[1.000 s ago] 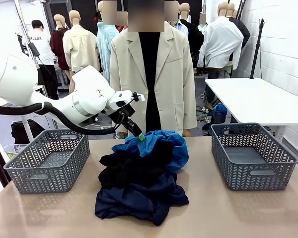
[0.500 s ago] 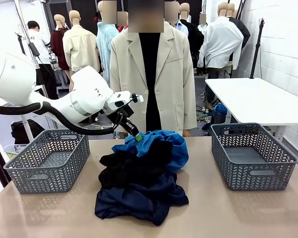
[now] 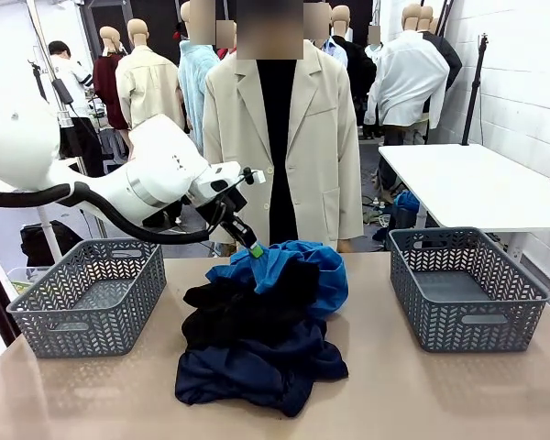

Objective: Sort the tops and bottoms.
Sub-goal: Lift clothes from the center of the table with your left hand.

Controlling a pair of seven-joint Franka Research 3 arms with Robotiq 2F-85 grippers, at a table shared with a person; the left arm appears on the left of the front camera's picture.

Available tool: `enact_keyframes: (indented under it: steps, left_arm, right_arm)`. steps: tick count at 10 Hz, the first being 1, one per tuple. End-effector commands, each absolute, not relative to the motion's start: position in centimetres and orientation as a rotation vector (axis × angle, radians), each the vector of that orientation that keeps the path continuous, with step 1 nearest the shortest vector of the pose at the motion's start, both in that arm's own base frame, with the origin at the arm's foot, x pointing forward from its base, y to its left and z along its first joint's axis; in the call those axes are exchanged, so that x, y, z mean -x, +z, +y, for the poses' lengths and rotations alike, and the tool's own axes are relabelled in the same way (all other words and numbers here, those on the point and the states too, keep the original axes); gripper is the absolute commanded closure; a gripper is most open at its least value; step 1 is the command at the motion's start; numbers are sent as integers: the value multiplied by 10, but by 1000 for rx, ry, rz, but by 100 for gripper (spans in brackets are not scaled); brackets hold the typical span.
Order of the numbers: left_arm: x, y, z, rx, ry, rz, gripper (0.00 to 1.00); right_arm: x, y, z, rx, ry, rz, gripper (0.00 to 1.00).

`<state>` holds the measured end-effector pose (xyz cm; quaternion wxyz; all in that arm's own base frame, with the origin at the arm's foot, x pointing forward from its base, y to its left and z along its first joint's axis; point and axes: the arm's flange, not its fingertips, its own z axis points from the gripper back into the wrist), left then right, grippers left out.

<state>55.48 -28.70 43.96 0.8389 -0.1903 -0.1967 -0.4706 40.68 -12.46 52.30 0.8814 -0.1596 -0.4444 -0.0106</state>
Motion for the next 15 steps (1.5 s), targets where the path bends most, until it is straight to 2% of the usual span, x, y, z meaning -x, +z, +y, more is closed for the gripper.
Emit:
enact_keyframes:
  steps: [1, 6, 8, 11, 13, 15]
  left_arm:
    - [-539, 491, -284, 376, -1016, -472, 100]
    - [-468, 725, -323, 80, -1127, -750, 100]
    - [-435, 803, -347, 15, -1095, -840, 100]
    - [-372, 937, -387, -148, -954, -1122, 100]
    - [-323, 1001, -410, -180, -883, -1247, 100]
    - [-279, 1042, -417, -205, -822, -1338, 100]
  right_arm:
    - [-408, 524, -123, 338, -12, -922, 0]
    - [-408, 524, -123, 338, -12, -922, 0]
    - [-408, 524, -123, 338, -12, -922, 0]
    - [-408, 524, -123, 338, -12, -922, 0]
    - [-408, 524, -123, 338, -12, -922, 0]
    - [-408, 524, -123, 338, -12, -922, 0]
